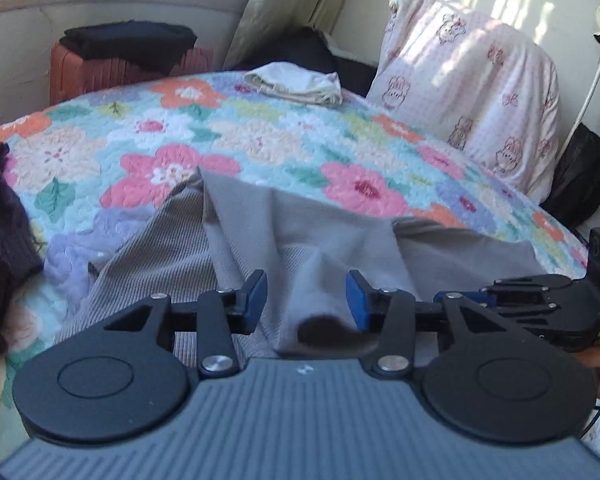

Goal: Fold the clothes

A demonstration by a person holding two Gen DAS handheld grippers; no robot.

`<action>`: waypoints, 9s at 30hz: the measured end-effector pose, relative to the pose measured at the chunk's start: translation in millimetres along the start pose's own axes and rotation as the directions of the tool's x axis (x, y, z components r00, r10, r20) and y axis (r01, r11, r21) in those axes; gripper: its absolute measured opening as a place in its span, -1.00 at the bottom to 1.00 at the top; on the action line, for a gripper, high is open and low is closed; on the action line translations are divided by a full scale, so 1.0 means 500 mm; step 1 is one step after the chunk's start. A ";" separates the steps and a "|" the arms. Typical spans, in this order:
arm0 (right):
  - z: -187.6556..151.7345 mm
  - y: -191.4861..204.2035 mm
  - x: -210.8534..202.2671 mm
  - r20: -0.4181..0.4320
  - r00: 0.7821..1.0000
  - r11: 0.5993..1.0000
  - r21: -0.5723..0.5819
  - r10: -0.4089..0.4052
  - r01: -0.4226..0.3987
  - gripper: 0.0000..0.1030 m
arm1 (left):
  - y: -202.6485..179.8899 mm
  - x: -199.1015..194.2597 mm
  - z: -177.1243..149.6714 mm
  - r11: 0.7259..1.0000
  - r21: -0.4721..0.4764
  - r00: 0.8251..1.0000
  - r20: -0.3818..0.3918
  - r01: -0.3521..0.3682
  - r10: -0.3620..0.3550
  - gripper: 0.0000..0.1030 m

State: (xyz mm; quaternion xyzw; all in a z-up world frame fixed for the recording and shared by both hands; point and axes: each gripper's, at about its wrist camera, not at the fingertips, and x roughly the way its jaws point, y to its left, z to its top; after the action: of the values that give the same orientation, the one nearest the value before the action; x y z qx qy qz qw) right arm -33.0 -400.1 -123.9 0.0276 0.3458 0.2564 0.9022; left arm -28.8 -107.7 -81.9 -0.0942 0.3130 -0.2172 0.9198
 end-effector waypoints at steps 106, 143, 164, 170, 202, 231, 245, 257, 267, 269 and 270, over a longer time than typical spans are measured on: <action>-0.149 -0.127 -0.101 0.136 0.952 0.795 0.589 -0.275 0.146 -0.69 | -0.286 0.233 -0.043 0.893 -0.086 0.855 -0.261 0.442 -0.449 -0.22; -0.105 -0.086 -0.108 0.114 0.965 0.968 0.118 -0.236 0.223 -0.32 | -0.067 0.193 -0.006 0.943 -0.264 0.977 -0.023 0.200 -0.214 0.30; -0.198 -0.150 -0.182 0.049 0.989 0.802 0.591 -0.141 0.085 -0.21 | -0.266 0.264 0.101 0.907 -0.116 0.899 -0.128 0.405 -0.418 0.29; -0.185 -0.150 -0.242 0.112 0.979 0.804 0.591 -0.169 0.071 0.01 | -0.202 0.229 0.036 0.975 -0.016 0.950 -0.222 0.221 -0.219 0.32; -0.180 -0.201 -0.256 -0.143 0.855 0.635 0.611 -0.499 0.472 -0.71 | -0.147 0.234 -0.051 0.995 0.026 0.938 -0.336 0.099 -0.085 0.37; -0.092 -0.185 -0.196 -0.051 0.856 0.785 0.375 -0.514 0.493 -0.72 | -0.219 0.230 -0.058 0.991 0.098 0.897 -0.440 0.094 -0.042 0.39; -0.141 -0.182 -0.257 -0.003 0.901 0.786 0.487 -0.434 0.381 0.06 | -0.271 0.219 -0.054 0.972 0.177 0.910 -0.409 0.153 -0.068 0.41; -0.199 -0.180 -0.299 -0.097 0.887 0.768 0.463 -0.452 0.443 0.11 | -0.261 0.181 -0.017 0.981 0.124 0.931 -0.352 0.149 -0.097 0.43; -0.345 -0.280 -0.386 0.001 0.940 0.500 0.847 -0.341 0.180 0.22 | -0.433 0.286 -0.062 0.929 0.076 0.857 -0.420 0.361 -0.298 0.43; -0.356 -0.302 -0.377 0.035 0.930 0.468 0.870 -0.367 0.152 0.22 | -0.440 0.314 -0.088 0.940 0.079 0.850 -0.458 0.330 -0.260 0.43; -0.359 -0.314 -0.372 0.055 0.924 0.453 0.881 -0.379 0.134 0.23 | -0.441 0.323 -0.097 0.944 0.086 0.849 -0.468 0.318 -0.244 0.43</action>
State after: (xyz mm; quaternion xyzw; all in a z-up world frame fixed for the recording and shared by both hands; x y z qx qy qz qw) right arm -194.8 -648.5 -182.3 0.4535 0.3135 -0.0973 0.8286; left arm -19.2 -379.3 -138.4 -0.0120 0.4819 -0.3900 0.7845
